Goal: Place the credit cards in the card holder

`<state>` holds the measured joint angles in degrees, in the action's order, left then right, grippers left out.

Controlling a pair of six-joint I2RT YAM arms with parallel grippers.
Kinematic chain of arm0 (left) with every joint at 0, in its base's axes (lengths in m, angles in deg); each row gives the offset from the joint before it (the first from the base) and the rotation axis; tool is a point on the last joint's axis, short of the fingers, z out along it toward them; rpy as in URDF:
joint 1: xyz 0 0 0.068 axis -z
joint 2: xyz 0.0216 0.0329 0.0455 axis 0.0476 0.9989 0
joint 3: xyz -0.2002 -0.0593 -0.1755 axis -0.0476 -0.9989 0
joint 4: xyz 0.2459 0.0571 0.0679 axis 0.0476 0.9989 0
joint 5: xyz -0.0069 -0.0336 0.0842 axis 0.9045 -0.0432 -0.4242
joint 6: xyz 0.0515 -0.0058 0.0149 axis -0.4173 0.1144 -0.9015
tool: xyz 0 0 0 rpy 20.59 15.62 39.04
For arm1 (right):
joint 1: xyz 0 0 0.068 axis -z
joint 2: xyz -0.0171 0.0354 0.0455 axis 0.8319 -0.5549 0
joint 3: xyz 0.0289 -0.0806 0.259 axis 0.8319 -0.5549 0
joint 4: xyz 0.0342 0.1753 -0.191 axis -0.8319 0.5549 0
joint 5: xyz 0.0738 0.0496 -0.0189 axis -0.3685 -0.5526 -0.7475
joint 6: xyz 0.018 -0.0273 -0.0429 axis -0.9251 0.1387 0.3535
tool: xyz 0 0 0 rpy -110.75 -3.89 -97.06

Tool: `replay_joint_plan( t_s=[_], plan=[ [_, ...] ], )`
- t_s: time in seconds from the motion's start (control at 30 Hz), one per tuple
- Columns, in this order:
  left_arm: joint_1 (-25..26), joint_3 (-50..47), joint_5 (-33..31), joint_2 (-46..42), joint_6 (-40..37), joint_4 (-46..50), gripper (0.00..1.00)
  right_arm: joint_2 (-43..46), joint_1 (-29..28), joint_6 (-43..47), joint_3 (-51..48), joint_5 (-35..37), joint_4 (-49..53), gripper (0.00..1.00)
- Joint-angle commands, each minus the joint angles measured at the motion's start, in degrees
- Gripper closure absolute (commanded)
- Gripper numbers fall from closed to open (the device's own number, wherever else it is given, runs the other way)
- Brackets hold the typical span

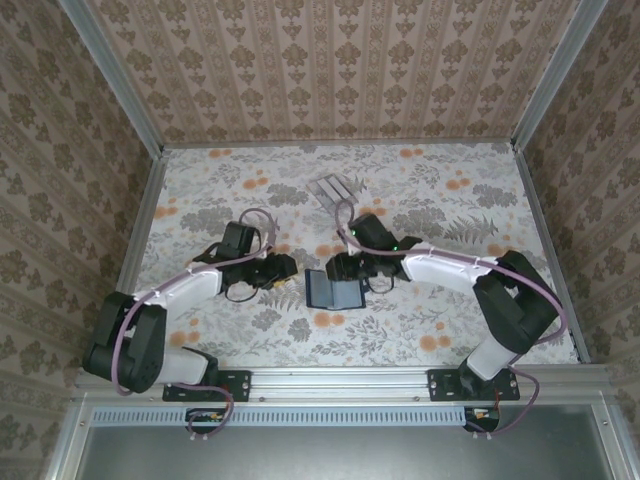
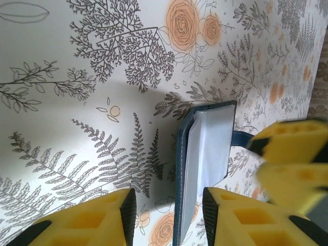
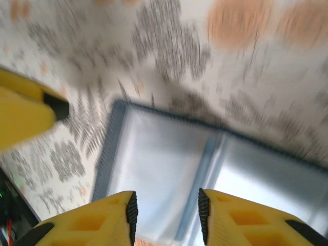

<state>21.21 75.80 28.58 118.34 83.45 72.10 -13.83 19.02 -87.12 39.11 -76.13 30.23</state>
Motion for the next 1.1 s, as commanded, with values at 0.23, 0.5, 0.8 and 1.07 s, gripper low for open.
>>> replay_joint_plan(
  t_s=[0.23, 0.5, 0.8, 1.07],
  plan=[
    [-0.4, 5.2, -4.9, -1.6, -3.9, 7.5, 0.57, -8.8, 6.5, 21.8, 23.1, 15.8, 8.8, 0.39],
    [-0.7, 4.6, -6.7, -2.2, -3.7, 8.6, 0.51, -26.6, 8.3, 30.4, 44.2, 19.6, 14.2, 0.32],
    [-3.0, 4.5, -8.1, -3.5, -4.2, 11.3, 0.49, -40.0, 8.9, 37.3, 60.0, 23.6, 21.5, 0.33],
    [-4.3, 4.1, -6.8, -2.8, -4.7, 10.6, 0.49, -43.1, 9.0, 38.0, 62.5, 24.7, 23.5, 0.48]
  ],
)
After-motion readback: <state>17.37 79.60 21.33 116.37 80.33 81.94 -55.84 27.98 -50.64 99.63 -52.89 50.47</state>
